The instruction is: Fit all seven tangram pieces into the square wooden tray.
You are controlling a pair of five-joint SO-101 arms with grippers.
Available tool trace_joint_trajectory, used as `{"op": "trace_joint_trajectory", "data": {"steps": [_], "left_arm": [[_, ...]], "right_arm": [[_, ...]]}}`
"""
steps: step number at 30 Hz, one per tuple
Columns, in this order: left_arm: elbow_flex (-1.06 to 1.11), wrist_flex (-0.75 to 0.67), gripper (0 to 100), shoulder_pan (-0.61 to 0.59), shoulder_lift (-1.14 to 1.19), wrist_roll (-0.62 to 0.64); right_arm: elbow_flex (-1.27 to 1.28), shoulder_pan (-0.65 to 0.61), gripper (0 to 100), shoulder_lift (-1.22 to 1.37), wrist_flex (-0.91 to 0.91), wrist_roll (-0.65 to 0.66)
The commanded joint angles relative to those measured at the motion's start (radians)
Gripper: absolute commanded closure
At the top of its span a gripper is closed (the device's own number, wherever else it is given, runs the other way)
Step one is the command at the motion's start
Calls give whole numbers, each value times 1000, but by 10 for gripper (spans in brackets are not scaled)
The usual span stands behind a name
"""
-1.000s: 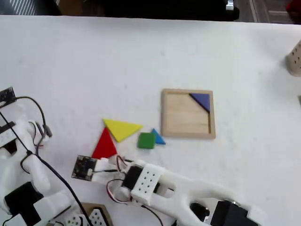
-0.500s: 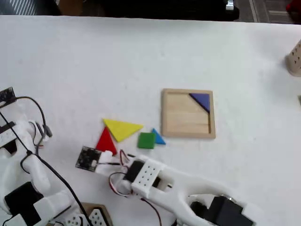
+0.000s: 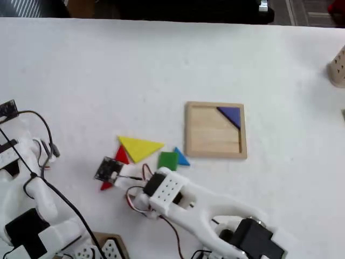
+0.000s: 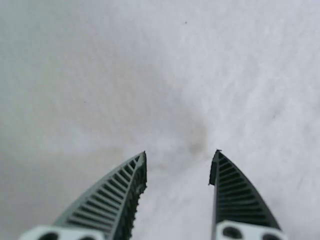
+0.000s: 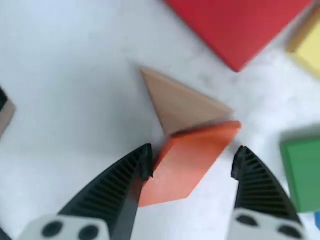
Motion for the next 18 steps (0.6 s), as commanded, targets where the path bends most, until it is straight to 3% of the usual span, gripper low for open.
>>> {"op": "trace_joint_trajectory", "data": {"steps": [1, 18], "left_arm": [[-43, 0, 789, -4, 4, -17], [-43, 0, 789, -4, 4, -18]], "right_arm": [[-37, 21, 745, -12, 13, -2], [-72, 58, 748, 36, 73, 14]]}}
